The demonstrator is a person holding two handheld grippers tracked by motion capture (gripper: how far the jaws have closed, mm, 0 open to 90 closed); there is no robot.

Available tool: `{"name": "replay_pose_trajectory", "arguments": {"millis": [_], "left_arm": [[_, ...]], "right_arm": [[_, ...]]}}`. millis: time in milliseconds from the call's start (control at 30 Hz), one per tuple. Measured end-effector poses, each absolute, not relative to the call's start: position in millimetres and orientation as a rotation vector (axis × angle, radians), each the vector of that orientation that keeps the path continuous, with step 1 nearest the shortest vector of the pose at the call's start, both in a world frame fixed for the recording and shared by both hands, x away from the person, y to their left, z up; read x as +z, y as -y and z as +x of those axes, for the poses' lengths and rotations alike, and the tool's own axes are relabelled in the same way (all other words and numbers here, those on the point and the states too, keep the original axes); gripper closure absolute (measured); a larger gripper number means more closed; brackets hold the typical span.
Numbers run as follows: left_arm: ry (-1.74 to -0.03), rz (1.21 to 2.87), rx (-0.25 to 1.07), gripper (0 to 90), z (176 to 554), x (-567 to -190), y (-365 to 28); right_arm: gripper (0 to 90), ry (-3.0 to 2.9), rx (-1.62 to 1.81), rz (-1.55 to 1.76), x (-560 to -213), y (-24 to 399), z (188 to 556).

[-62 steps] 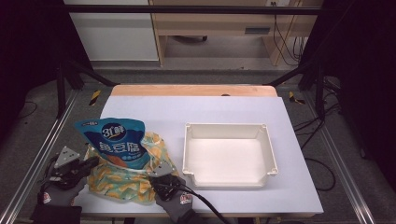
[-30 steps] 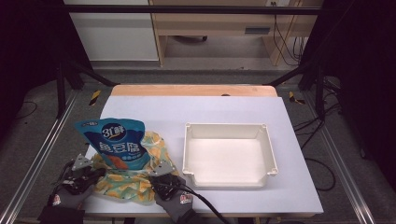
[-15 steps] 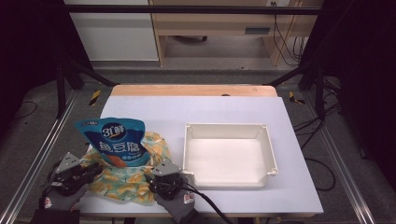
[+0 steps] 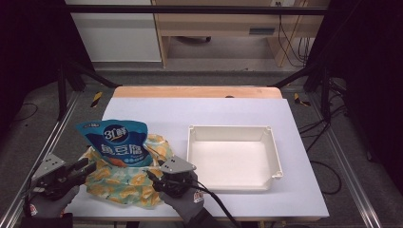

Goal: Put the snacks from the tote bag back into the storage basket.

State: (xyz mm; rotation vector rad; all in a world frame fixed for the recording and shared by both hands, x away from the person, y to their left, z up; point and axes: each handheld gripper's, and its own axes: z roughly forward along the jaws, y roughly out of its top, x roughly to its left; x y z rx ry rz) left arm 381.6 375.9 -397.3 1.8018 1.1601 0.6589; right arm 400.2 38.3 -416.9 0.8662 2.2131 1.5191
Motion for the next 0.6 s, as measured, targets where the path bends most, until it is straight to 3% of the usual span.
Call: {"name": "replay_pose_trajectory", "arguments": {"millis": [600], "left_arm": [[-1.081, 1.719, 0.702, 48.8, 377.7, -357.2, -364.4]], "right_arm": [[44.5, -2.104, 1.591, 0.838, -366.6, -16.7, 405.7]]}}
